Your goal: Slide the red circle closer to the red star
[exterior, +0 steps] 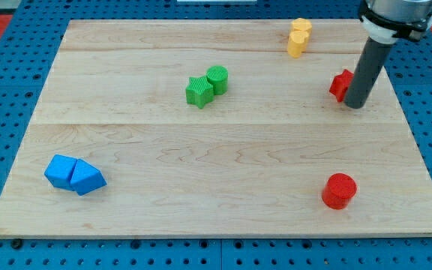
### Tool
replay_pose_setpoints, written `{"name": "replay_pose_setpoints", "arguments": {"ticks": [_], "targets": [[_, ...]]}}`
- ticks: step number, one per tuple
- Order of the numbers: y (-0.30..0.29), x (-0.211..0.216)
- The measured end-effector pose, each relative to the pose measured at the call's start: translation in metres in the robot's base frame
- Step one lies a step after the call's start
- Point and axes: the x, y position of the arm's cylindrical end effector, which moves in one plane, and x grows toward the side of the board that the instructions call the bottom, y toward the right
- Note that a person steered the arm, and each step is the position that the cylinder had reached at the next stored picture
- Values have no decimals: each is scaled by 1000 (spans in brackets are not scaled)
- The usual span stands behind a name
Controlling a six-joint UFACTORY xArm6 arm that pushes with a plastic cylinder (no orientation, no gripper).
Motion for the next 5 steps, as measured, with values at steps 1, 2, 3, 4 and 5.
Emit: {"name": "replay_pose_setpoints", "arguments": {"ticks": [1,2,3,4,5], "targets": [[25,76],[28,124],[29,125],[21,129],[-20,149]]}}
